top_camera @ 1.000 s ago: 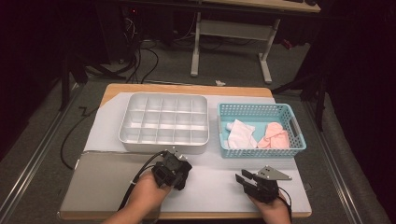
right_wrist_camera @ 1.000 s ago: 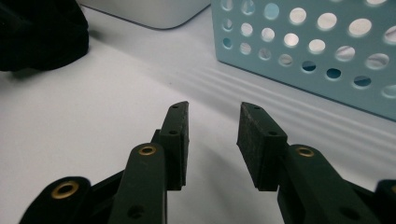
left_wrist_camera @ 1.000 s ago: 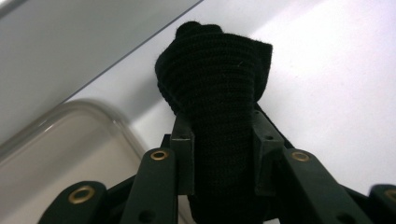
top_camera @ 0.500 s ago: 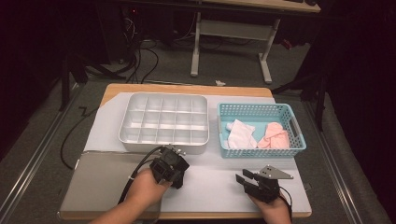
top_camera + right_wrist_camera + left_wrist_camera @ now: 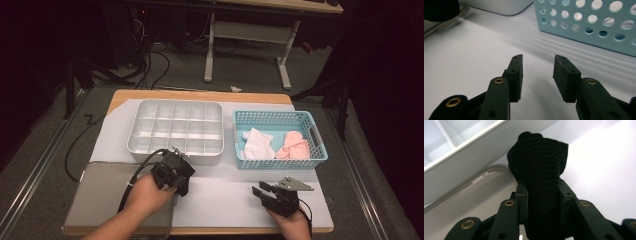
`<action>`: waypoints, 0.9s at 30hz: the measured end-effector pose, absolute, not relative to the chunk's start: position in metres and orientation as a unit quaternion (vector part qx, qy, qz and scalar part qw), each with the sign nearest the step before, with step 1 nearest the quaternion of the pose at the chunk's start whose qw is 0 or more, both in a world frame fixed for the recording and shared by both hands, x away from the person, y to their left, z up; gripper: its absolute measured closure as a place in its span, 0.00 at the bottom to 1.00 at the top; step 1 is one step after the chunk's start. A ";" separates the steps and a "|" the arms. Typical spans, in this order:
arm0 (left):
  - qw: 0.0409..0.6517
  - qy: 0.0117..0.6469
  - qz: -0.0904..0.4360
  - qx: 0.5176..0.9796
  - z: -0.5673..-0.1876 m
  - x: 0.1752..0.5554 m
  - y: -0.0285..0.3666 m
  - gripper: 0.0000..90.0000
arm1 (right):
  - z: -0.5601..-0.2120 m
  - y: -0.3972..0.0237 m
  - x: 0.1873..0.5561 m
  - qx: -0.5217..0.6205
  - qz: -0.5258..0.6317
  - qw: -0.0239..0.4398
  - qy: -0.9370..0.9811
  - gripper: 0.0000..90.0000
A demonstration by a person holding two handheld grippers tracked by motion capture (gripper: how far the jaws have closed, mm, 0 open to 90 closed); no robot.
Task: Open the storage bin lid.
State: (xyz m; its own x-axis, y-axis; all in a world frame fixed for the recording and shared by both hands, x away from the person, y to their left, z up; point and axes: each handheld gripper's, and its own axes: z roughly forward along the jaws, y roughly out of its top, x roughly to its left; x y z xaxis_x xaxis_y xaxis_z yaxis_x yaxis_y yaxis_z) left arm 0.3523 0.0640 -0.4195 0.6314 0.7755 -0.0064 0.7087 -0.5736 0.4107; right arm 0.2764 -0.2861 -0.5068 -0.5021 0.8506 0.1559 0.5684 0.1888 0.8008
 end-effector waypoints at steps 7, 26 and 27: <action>0.169 0.426 0.093 0.884 -0.408 0.358 0.079 0.76 | -0.507 -0.286 0.277 0.473 0.429 0.162 0.752 0.66; 0.144 0.464 0.092 0.869 -0.384 0.377 0.131 0.76 | -0.508 -0.286 0.278 0.477 0.427 0.156 0.752 0.66; 0.143 0.465 0.091 0.869 -0.384 0.378 0.133 0.76 | -0.508 -0.286 0.278 0.478 0.426 0.156 0.752 0.66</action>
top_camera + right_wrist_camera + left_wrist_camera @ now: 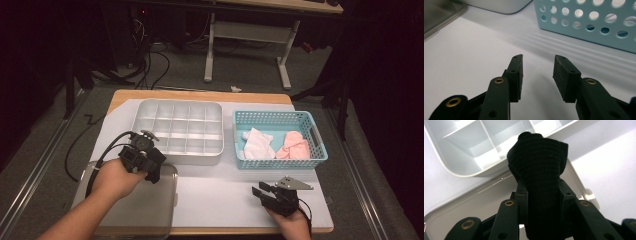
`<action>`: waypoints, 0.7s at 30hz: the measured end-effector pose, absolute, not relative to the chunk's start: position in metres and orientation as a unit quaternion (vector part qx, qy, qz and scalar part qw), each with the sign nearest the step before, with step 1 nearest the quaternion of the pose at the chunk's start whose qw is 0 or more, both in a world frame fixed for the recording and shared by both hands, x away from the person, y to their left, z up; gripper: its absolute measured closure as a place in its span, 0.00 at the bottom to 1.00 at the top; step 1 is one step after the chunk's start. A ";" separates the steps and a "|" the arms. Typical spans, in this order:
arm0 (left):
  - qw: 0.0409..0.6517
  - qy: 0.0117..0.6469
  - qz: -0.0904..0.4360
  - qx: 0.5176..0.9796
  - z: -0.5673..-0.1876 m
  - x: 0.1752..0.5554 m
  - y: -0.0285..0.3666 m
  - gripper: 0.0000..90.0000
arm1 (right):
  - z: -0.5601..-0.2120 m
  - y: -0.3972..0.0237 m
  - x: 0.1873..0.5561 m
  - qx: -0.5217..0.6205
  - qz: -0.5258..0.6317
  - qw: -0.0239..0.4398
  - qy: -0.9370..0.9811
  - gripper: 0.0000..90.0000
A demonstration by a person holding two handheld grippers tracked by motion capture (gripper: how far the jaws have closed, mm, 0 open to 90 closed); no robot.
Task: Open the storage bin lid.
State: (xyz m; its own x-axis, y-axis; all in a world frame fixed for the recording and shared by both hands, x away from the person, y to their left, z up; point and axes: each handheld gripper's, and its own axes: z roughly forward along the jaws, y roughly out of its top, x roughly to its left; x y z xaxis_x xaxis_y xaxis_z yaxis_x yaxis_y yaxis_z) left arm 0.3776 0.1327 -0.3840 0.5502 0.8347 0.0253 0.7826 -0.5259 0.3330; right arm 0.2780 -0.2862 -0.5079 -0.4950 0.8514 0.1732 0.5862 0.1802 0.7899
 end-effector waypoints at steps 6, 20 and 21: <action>0.136 0.475 0.085 0.865 -0.382 0.380 0.145 0.76 | -0.508 -0.286 0.278 0.479 0.425 0.154 0.752 0.66; 0.133 0.500 0.057 0.854 -0.364 0.404 0.164 0.76 | -0.509 -0.287 0.279 0.479 0.426 0.151 0.752 0.66; 0.134 0.502 0.058 0.852 -0.363 0.406 0.165 0.76 | -0.509 -0.287 0.279 0.480 0.427 0.150 0.752 0.66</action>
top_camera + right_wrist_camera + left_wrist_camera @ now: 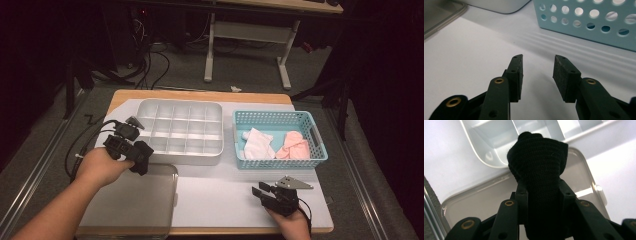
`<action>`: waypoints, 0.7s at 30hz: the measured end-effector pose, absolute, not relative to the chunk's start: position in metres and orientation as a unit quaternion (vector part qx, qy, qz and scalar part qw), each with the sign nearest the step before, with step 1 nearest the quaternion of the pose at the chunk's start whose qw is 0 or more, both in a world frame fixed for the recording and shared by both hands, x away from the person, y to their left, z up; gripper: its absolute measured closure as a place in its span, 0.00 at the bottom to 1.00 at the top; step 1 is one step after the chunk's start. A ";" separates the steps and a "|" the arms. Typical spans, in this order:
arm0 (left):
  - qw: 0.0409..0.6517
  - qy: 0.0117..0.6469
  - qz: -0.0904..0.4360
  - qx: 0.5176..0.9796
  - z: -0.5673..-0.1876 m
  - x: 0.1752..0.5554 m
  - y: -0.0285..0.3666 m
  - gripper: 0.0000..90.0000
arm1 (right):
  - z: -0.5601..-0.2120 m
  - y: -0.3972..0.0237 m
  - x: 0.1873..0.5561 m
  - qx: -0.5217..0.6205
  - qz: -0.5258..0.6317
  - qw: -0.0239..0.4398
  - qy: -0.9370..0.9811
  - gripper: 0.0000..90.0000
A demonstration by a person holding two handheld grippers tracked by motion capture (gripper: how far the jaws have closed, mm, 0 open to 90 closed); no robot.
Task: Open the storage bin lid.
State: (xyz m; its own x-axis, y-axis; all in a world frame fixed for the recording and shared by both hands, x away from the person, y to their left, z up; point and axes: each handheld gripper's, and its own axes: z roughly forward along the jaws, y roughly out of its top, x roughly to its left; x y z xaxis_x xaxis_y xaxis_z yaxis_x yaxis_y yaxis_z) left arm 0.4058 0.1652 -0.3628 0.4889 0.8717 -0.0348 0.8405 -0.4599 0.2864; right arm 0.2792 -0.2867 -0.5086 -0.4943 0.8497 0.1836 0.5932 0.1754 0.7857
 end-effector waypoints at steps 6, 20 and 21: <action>0.131 0.517 0.056 0.844 -0.359 0.418 0.175 0.76 | -0.509 -0.287 0.279 0.479 0.426 0.150 0.753 0.66; 0.152 0.517 0.074 0.839 -0.342 0.424 0.181 0.76 | -0.509 -0.286 0.280 0.480 0.422 0.149 0.754 0.67; 0.154 0.517 0.074 0.839 -0.341 0.427 0.182 0.76 | -0.509 -0.286 0.280 0.480 0.422 0.150 0.754 0.67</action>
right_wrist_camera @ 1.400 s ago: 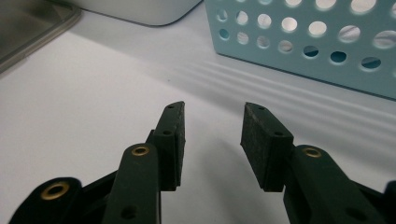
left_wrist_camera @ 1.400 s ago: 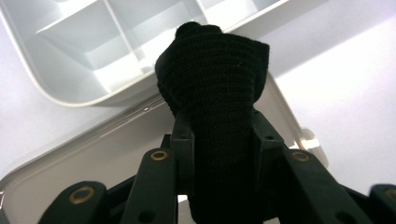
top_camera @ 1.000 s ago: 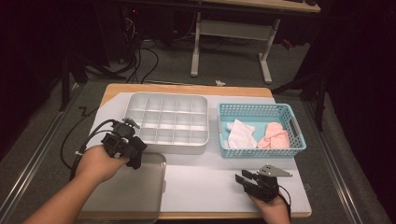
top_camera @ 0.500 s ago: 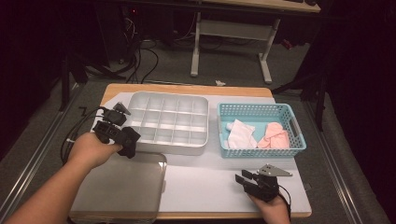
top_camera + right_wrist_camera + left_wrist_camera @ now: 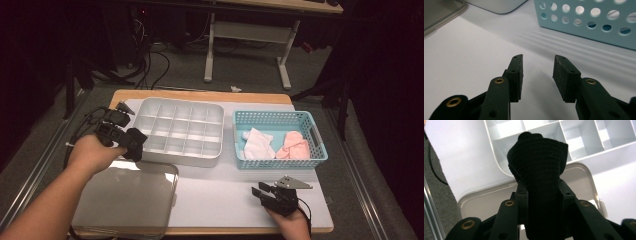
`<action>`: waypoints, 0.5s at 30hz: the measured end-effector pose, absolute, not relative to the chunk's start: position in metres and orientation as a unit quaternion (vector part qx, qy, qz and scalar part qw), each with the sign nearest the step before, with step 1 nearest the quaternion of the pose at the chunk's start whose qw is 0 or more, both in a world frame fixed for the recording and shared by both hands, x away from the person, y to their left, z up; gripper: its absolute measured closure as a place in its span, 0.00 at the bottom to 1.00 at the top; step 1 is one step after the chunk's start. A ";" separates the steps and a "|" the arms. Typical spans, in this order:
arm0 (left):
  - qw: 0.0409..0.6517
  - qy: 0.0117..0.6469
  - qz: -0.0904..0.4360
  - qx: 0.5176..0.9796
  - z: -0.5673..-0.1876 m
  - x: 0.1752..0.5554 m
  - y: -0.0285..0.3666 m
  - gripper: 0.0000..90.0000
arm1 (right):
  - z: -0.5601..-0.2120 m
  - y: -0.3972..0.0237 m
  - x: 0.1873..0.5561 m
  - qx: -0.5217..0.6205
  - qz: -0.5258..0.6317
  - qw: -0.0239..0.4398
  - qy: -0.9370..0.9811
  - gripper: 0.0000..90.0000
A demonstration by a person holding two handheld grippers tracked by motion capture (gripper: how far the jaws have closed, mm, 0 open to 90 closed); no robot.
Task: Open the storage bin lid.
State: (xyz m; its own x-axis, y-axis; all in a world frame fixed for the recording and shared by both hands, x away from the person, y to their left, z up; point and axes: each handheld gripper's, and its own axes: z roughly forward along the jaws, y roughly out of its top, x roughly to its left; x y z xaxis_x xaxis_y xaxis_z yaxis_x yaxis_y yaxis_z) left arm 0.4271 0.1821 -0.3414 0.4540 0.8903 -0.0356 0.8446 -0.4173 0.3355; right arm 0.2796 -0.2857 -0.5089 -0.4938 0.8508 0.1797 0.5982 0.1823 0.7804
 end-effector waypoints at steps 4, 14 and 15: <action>0.161 0.521 0.078 0.835 -0.342 0.438 0.184 0.76 | -0.509 -0.286 0.280 0.481 0.421 0.149 0.755 0.67; 0.152 0.521 0.090 0.835 -0.341 0.435 0.187 0.76 | -0.509 -0.286 0.280 0.483 0.422 0.145 0.753 0.67; 0.150 0.522 0.093 0.834 -0.340 0.434 0.188 0.76 | -0.509 -0.286 0.280 0.481 0.421 0.147 0.755 0.67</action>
State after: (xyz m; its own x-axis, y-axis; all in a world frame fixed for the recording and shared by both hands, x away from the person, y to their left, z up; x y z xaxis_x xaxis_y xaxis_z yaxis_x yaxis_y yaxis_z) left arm 0.4338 0.1881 -0.3399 0.4368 0.8995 -0.0020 0.8438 -0.4090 0.3475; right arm 0.2802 -0.2859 -0.5093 -0.4936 0.8502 0.1831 0.6029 0.1828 0.7766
